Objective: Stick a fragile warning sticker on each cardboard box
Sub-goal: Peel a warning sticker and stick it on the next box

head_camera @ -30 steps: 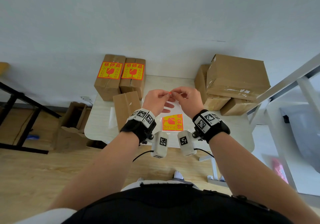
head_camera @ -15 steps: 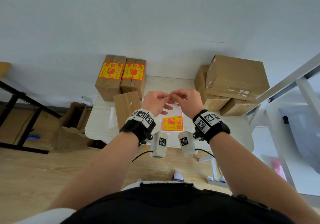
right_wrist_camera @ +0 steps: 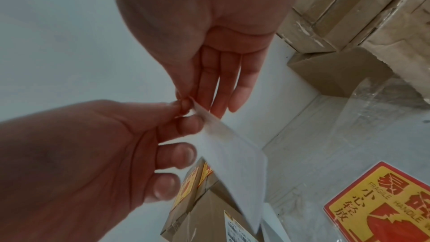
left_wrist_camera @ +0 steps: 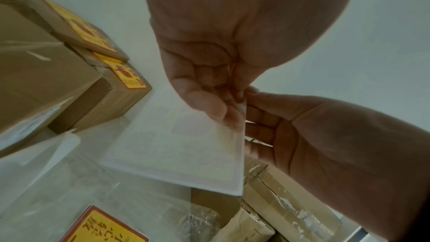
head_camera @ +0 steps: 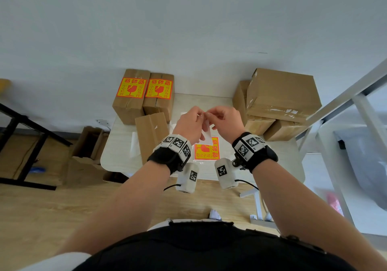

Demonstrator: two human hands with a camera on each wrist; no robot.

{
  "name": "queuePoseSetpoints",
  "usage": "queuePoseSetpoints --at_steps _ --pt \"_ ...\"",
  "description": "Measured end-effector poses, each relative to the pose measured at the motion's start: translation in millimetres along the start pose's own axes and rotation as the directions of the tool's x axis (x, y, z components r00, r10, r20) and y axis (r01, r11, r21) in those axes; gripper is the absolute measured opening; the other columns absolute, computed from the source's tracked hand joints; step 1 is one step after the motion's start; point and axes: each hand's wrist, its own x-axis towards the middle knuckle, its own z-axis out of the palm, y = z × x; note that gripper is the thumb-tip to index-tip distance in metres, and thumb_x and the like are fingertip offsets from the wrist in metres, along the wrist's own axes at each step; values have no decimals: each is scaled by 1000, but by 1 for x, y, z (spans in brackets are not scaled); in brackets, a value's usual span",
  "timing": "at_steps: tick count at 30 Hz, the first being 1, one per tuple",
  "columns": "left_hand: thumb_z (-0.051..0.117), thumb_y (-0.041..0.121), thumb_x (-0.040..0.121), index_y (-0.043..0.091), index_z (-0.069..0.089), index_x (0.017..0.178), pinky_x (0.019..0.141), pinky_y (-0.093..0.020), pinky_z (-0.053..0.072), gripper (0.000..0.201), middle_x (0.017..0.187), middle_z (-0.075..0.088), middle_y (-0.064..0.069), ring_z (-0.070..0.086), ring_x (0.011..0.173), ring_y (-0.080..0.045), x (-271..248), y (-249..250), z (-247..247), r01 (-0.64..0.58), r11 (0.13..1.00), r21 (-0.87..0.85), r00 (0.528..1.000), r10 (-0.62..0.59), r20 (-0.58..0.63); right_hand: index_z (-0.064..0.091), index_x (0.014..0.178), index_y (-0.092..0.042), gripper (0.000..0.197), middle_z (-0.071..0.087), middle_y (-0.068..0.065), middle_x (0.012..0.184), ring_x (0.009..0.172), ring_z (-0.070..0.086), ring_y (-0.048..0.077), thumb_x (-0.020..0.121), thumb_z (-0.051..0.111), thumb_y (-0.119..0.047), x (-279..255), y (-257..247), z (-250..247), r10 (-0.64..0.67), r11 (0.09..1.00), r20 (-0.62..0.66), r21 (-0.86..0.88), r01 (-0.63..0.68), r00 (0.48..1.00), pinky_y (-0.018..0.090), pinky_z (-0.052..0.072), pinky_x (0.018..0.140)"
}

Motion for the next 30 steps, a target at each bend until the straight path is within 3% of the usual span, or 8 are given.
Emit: queuePoseSetpoints --at_steps 4,12,15,20,23,27,30 --pt "32 32 104 18 49 94 50 -29 46 24 80 69 -4 65 55 -21 2 3 0 -50 988 144 999 50 4 72 86 -11 12 72 5 76 74 71 17 93 62 -14 -1 -3 -2 2 1000 -7 22 -2 1000 31 59 63" --pt "35 30 102 20 51 96 67 -42 56 20 84 68 -4 64 67 -24 7 1 1 -108 939 327 994 104 32 71 81 -11 20 72 3 75 69 68 10 96 59 -17 -4 2 -5 50 998 8 41 -51 999 29 58 63" --pt "35 26 102 19 52 98 68 -41 55 19 85 68 -4 62 68 -22 9 1 0 -131 926 353 991 122 47 71 82 -13 18 73 4 77 73 69 15 94 62 -23 -6 2 -5 58 998 16 39 -58 998 30 59 63" --pt "36 24 102 20 53 95 67 -38 53 19 79 68 0 64 68 -22 9 4 2 -136 921 364 991 128 44 70 82 -11 18 73 8 79 75 70 21 95 59 -16 -6 3 -7 69 997 2 28 -69 998 39 59 66" --pt "39 25 100 23 54 90 66 -41 56 18 77 68 1 65 66 -24 12 5 5 -121 936 330 993 115 38 68 79 -13 22 72 7 75 74 69 24 97 55 -17 -5 6 -8 60 998 -31 5 -60 998 43 58 68" --pt "44 21 96 19 59 87 53 -29 51 17 72 65 4 67 56 -22 12 12 6 -68 981 180 997 62 38 65 78 -11 25 71 7 73 73 69 27 97 53 -20 -4 13 -7 92 996 -97 9 -92 991 48 57 71" --pt "48 16 89 15 60 80 47 -26 45 15 68 63 -1 62 50 -20 11 13 6 19 1000 -13 1000 -19 17 60 76 -12 25 67 4 68 68 68 24 98 51 -20 -4 16 -9 169 984 -147 86 -158 975 44 59 68"
